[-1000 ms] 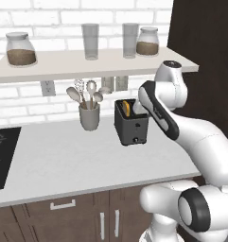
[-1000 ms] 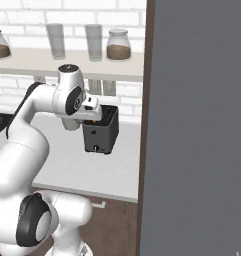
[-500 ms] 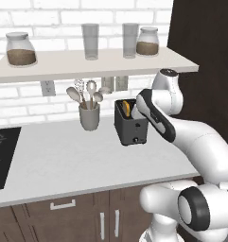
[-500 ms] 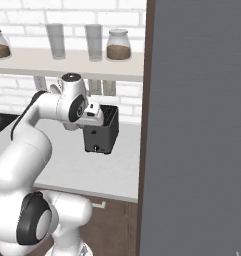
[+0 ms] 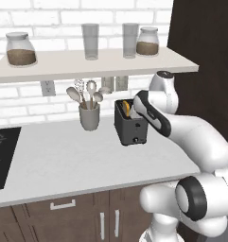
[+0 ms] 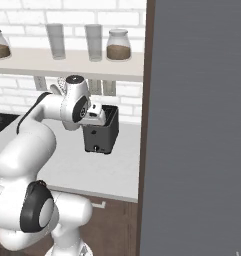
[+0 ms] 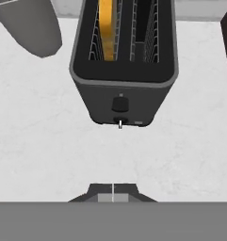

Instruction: Start the toaster. Once the lever pops up, take the bread to the plate on the dining counter.

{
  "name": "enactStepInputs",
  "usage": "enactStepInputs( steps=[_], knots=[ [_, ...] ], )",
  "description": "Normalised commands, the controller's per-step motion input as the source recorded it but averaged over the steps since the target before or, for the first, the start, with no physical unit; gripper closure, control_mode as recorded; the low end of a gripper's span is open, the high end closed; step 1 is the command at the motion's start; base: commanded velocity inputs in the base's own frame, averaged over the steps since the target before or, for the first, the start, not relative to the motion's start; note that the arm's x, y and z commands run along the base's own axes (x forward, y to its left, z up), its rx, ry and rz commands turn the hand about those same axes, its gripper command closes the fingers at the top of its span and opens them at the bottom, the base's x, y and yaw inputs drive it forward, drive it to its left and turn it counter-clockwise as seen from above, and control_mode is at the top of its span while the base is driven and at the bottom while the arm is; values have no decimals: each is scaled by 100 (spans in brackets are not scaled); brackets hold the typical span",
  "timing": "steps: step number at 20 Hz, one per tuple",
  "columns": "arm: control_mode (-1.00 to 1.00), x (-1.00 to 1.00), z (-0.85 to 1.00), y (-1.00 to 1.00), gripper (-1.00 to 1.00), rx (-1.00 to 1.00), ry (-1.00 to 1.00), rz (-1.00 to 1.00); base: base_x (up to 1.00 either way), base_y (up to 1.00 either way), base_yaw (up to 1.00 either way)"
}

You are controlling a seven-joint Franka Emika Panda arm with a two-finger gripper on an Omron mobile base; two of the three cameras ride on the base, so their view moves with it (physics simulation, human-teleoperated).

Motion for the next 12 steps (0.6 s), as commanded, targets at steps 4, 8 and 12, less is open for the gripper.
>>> enactStepInputs(
  steps=[4, 8, 12],
  knots=[
    [-100, 14, -11, 0, 100, 0, 0, 0, 0, 0, 0],
    [-100, 11, -13, 0, 100, 0, 0, 0, 0, 0, 0],
    [-100, 6, -15, 0, 100, 0, 0, 0, 0, 0, 0]
  ],
)
